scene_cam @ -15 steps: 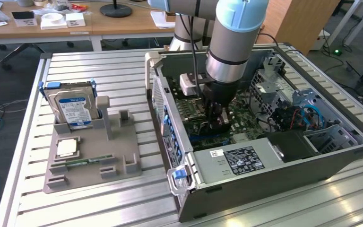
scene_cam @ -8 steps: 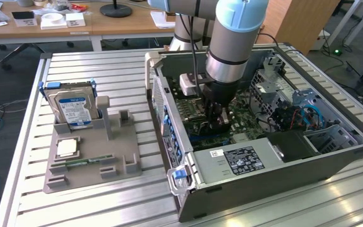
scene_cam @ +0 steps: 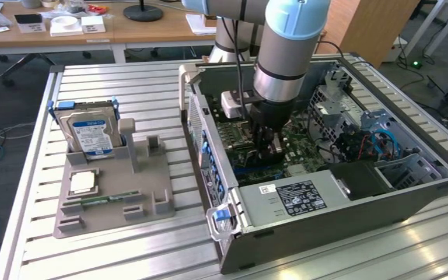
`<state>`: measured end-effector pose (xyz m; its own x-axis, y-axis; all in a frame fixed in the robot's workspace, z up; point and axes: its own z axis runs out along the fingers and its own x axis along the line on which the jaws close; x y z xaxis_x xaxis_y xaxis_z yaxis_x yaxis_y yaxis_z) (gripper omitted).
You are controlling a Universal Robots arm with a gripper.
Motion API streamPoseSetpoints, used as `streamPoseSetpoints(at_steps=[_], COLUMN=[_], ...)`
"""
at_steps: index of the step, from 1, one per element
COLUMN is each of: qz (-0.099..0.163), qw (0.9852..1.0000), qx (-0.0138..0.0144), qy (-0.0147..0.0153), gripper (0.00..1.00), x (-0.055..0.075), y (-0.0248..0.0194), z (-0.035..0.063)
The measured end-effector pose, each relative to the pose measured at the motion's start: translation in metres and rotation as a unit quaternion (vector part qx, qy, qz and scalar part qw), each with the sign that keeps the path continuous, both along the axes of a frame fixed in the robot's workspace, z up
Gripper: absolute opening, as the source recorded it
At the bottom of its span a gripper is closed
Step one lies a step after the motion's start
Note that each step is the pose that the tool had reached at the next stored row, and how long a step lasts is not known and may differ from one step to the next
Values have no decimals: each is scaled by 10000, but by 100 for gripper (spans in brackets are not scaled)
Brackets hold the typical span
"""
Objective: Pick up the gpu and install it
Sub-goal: 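Insert the gpu into the slot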
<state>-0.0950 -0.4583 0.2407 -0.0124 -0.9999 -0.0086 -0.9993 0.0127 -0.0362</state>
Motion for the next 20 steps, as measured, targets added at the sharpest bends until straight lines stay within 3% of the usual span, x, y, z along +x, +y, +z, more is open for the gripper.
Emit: streamPoseSetpoints(at_steps=[20], qz=[0], qw=[10000], qx=[0], qy=[-16], gripper=[26], x=[-29], y=[0], z=[-11])
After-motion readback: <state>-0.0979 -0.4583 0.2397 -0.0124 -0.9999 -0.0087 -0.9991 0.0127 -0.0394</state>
